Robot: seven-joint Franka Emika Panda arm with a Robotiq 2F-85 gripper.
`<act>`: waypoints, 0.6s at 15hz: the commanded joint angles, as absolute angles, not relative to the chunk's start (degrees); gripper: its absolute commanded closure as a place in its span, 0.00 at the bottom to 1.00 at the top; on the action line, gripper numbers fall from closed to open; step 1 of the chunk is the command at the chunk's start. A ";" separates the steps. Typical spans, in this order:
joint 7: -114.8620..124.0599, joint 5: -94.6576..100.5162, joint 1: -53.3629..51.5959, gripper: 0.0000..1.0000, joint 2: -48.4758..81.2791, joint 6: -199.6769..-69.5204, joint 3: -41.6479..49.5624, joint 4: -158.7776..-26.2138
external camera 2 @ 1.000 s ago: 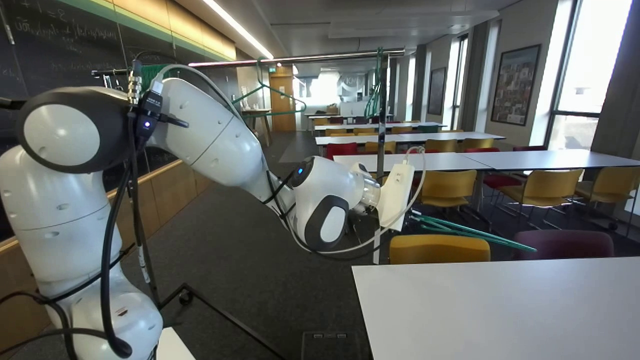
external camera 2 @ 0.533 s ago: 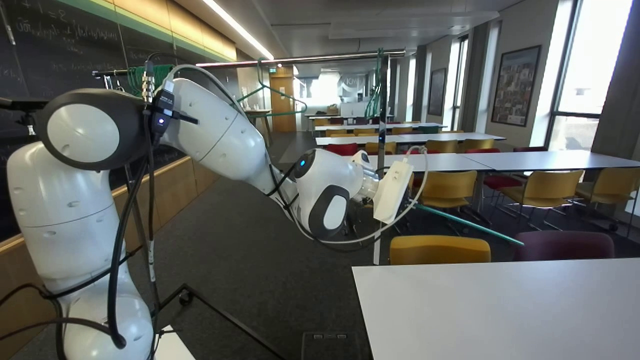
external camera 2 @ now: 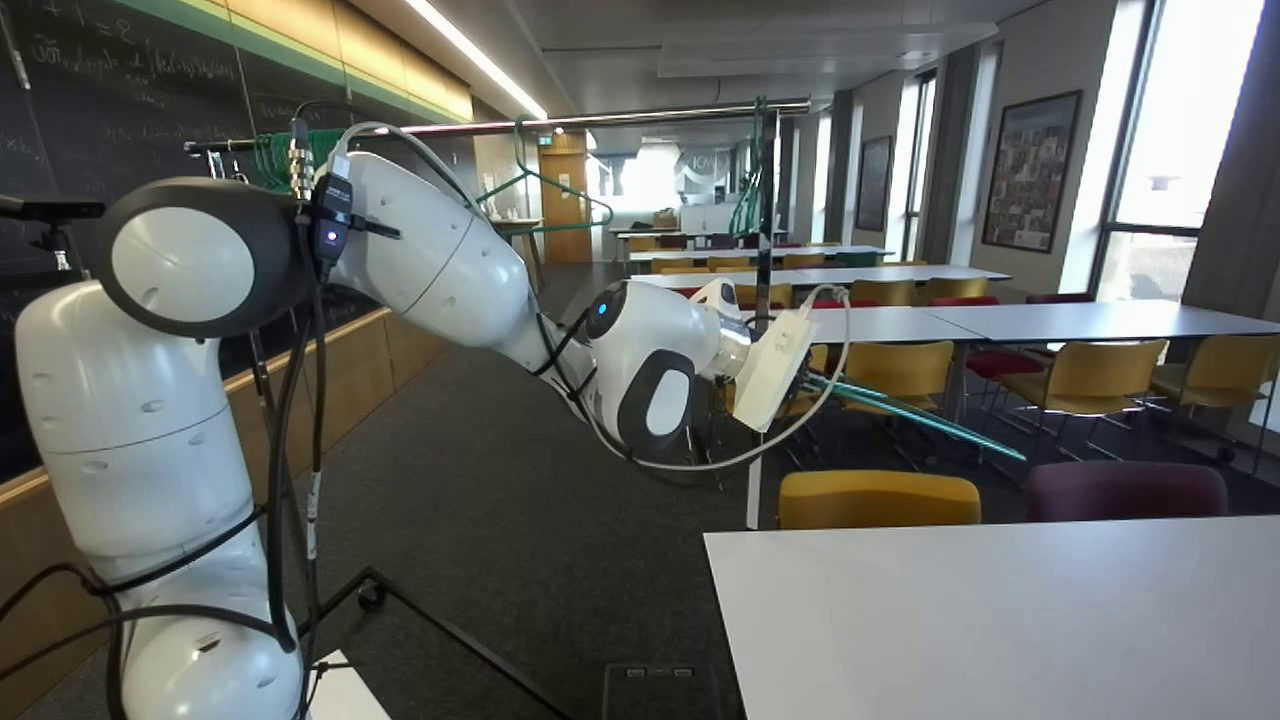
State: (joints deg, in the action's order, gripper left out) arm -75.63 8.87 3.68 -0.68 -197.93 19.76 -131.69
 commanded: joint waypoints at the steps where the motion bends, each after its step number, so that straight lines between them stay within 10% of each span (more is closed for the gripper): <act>1: -69.99 6.11 3.87 0.98 -1.40 -198.12 20.15 -138.45; 9: -67.62 7.01 4.42 0.91 0.40 -197.81 19.50 -139.82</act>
State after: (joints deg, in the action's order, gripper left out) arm -67.62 7.01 4.42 0.40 -197.81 19.50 -139.82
